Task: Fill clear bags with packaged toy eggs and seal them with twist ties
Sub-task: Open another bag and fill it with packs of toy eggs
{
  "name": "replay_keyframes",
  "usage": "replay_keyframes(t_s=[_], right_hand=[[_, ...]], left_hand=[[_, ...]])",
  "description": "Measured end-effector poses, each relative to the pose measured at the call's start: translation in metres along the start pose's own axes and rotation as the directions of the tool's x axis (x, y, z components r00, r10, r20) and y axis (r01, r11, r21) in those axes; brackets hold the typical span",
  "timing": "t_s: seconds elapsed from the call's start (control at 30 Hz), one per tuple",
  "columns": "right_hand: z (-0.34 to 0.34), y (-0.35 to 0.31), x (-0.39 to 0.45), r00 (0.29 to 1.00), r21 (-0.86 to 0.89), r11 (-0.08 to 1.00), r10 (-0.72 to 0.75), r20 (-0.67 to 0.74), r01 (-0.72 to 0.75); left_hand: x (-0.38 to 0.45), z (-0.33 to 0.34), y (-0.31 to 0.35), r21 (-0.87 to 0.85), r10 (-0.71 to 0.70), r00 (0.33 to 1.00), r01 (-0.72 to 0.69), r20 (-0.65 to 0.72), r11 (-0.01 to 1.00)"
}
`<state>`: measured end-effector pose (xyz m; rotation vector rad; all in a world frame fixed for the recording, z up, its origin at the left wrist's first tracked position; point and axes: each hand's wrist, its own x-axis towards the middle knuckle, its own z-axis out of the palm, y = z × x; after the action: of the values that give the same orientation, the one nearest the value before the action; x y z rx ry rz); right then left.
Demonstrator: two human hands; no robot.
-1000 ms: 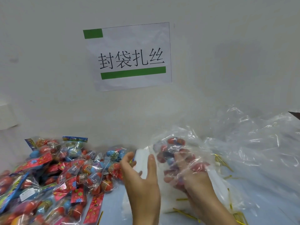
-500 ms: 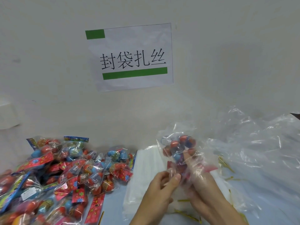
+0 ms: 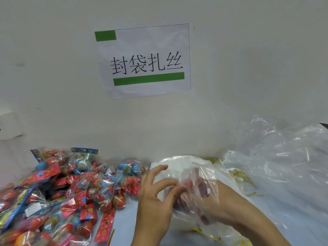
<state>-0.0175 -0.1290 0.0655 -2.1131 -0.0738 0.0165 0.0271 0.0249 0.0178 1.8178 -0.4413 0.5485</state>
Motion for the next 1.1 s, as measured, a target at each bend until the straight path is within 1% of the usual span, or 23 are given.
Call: replay_keyframes(t_s=[0.1,0.13,0.2,0.3,0.37,0.43,0.47,0.53,0.6,0.63,0.67,0.7,0.73,0.77,0.8,0.83,0.87,0.93,0.97,1.03,1.1], right_hand=[[-0.013,-0.008,-0.009,0.995,0.265,0.963,0.031,0.093,-0.055],[-0.017,-0.010,-0.011,0.993,0.276,0.958,0.051,0.108,-0.079],[-0.024,-0.014,-0.013,0.993,0.163,0.983,0.075,0.093,-0.089],[-0.031,-0.024,-0.016,0.998,0.027,0.998,0.059,0.015,-0.059],[-0.031,-0.029,-0.019,0.997,-0.110,0.994,0.014,-0.077,-0.023],[-0.028,-0.029,-0.019,0.980,-0.287,0.958,-0.050,-0.191,-0.007],[-0.028,-0.030,-0.019,0.964,-0.350,0.937,-0.083,-0.254,-0.011],[-0.030,-0.030,-0.017,0.907,-0.409,0.913,-0.172,-0.384,0.000],[-0.035,-0.029,-0.015,0.817,-0.406,0.911,-0.291,-0.498,0.077],[-0.038,-0.027,-0.014,0.793,-0.379,0.920,-0.305,-0.527,0.102],[-0.040,-0.022,-0.014,0.816,-0.341,0.934,-0.275,-0.509,0.102],[-0.042,-0.017,-0.014,0.880,-0.310,0.949,-0.198,-0.432,0.061],[-0.044,-0.013,-0.016,0.948,-0.310,0.951,-0.091,-0.304,-0.008],[-0.045,-0.011,-0.018,0.987,-0.341,0.937,0.021,-0.160,-0.075],[-0.043,-0.011,-0.021,0.992,-0.353,0.927,0.125,-0.015,-0.123],[-0.041,-0.012,-0.022,0.975,-0.335,0.930,0.197,0.102,-0.153],[-0.037,-0.011,-0.021,0.960,-0.305,0.938,0.226,0.167,-0.167],[-0.029,-0.007,-0.017,0.955,-0.249,0.956,0.208,0.209,-0.154],[-0.026,-0.007,-0.014,0.965,-0.221,0.967,0.172,0.199,-0.127],[-0.023,-0.010,-0.011,0.993,-0.115,0.993,0.049,0.105,-0.037],[-0.025,-0.014,-0.008,0.999,0.077,0.996,-0.035,-0.029,0.038]], left_hand=[[0.002,-0.001,0.001,-0.046,-0.022,0.983,0.014,-0.184,0.999],[0.003,-0.003,0.002,-0.097,-0.048,0.967,0.024,-0.251,0.995],[0.003,-0.007,0.003,-0.201,-0.123,0.935,0.057,-0.332,0.978],[0.002,-0.008,0.003,-0.236,-0.168,0.924,0.088,-0.343,0.968],[0.002,-0.006,0.005,-0.234,-0.160,0.928,0.082,-0.337,0.969],[0.002,-0.004,0.006,-0.230,-0.156,0.932,0.081,-0.328,0.970],[0.002,-0.004,0.005,-0.229,-0.155,0.930,0.080,-0.332,0.970],[0.003,-0.003,0.003,-0.237,-0.171,0.917,0.088,-0.359,0.968],[0.004,-0.003,0.001,-0.266,-0.216,0.890,0.112,-0.402,0.958],[0.004,-0.004,-0.001,-0.279,-0.238,0.875,0.124,-0.421,0.952],[0.004,-0.005,-0.003,-0.287,-0.261,0.863,0.143,-0.432,0.947],[0.004,-0.006,-0.005,-0.292,-0.289,0.854,0.170,-0.433,0.941],[0.004,-0.006,-0.006,-0.303,-0.320,0.846,0.200,-0.425,0.932],[0.004,-0.006,-0.007,-0.313,-0.341,0.840,0.218,-0.422,0.925],[0.004,-0.006,-0.008,-0.315,-0.346,0.835,0.220,-0.428,0.923],[0.004,-0.006,-0.008,-0.312,-0.340,0.831,0.214,-0.441,0.926],[0.004,-0.005,-0.007,-0.306,-0.334,0.827,0.208,-0.452,0.929],[0.004,-0.003,-0.006,-0.304,-0.332,0.822,0.205,-0.462,0.930],[0.004,-0.003,-0.006,-0.305,-0.336,0.818,0.207,-0.467,0.929],[0.005,-0.004,-0.006,-0.283,-0.323,0.809,0.202,-0.491,0.937],[0.004,-0.007,-0.007,-0.234,-0.309,0.807,0.216,-0.503,0.948]])
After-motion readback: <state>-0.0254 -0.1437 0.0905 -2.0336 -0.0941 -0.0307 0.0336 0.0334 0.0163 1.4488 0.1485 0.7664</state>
